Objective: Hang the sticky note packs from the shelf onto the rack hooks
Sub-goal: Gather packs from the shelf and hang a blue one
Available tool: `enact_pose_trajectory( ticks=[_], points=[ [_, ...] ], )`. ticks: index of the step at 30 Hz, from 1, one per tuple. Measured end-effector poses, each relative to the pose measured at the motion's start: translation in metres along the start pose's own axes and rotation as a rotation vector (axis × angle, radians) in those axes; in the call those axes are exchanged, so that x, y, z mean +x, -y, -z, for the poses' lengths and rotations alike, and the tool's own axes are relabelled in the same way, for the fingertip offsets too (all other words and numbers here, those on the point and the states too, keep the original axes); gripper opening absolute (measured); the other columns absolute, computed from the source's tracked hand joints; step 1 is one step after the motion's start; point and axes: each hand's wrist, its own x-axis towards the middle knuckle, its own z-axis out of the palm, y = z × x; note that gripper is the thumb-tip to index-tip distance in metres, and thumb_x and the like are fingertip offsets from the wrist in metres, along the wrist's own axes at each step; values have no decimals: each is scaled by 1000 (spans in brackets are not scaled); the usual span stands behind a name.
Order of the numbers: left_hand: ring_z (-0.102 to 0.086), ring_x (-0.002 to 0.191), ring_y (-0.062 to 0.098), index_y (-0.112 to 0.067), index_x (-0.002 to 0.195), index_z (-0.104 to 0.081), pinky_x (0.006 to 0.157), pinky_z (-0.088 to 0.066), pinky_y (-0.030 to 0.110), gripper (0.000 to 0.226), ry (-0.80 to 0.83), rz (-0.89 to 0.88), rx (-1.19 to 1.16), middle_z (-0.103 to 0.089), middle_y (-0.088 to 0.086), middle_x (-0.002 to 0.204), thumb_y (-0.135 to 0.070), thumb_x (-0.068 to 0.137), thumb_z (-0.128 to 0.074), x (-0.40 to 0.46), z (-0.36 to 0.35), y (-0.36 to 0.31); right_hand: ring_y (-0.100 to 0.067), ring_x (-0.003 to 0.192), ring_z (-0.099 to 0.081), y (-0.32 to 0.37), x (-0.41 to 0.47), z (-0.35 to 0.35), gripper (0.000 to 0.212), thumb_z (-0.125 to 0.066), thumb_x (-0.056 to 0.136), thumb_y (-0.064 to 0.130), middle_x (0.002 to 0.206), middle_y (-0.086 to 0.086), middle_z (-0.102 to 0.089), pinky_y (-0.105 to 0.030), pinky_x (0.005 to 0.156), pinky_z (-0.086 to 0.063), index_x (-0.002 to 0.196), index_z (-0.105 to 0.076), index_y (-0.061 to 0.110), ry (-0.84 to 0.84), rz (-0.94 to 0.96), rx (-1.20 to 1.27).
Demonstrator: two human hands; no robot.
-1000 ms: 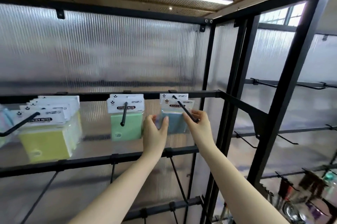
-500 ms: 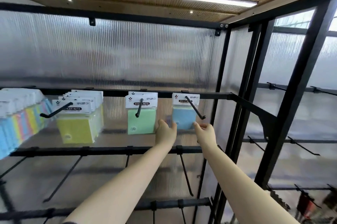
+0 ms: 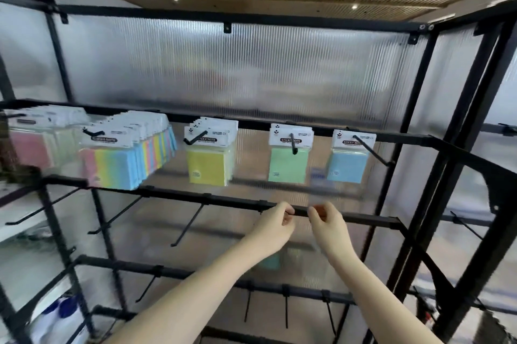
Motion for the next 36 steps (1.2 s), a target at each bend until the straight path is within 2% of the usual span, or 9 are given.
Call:
enact_pose_trajectory(
  ticks=[2,5,9,12,15,19,22,27,36],
  points=[
    [-57,102,10,-22,116,-54,87,-49,29,21,-85,-67,59,-62,-5,115,-26,97,-47,-21,32,6,-16,87,-61,16,-15,-20,8,-53,96,20,89,3,-64,-29,75,-49,94,-59,15,42,91,-28],
    [-58,91,7,-25,109,-58,77,-48,26,16,-295,-193,202,-64,-10,104,-23,96,-48,-56,83,20,-11,83,-62,44,-34,-54,9,-54,96,19,89,3,-65,-27,74,-50,95,-60,14,101,245,-35],
    [-61,85,15,-12,100,-63,72,-46,26,16,-557,-365,261,-65,-3,96,-6,89,-53,-100,149,48,-4,83,-61,96,-57,-109,8,-55,95,12,91,4,-66,-15,71,-47,95,-60,18,128,420,60],
    [-61,94,21,-5,99,-63,80,-49,31,23,-693,-426,309,-63,3,101,-7,87,-44,-118,195,79,-10,91,-60,137,-73,-148,14,-55,94,11,99,1,-62,-19,75,-48,101,-56,23,147,575,73],
    [-53,108,21,-3,106,-60,93,-45,31,26,-799,-441,436,-58,8,114,4,82,-51,-124,231,114,-17,107,-54,167,-79,-182,23,-56,90,7,114,-4,-59,-20,91,-42,113,-58,9,84,787,-84],
    [-45,126,27,0,123,-55,105,-40,41,50,-736,-390,630,-50,13,134,9,74,-63,-115,262,149,-31,123,-50,187,-77,-218,41,-60,84,0,137,-14,-51,-39,101,-43,125,-56,-1,54,943,-409],
    [-37,137,29,0,136,-45,109,-36,47,64,-603,-377,751,-40,13,147,2,76,-67,-105,276,165,-32,136,-39,189,-72,-241,53,-58,82,0,147,-13,-42,-46,107,-38,135,-49,0,70,932,-562],
    [-25,142,30,-2,143,-37,107,-37,51,73,-453,-348,800,-30,14,153,-5,78,-69,-88,289,174,-31,142,-30,189,-61,-267,62,-60,83,4,152,-12,-35,-47,110,-36,143,-41,3,-6,842,-679],
    [-34,138,31,0,139,-42,106,-40,47,79,-467,-381,814,-39,17,147,-1,68,-78,-71,292,182,-26,138,-38,189,-47,-276,57,-62,86,6,148,-9,-42,-44,108,-40,141,-45,7,-92,855,-765]
  ],
)
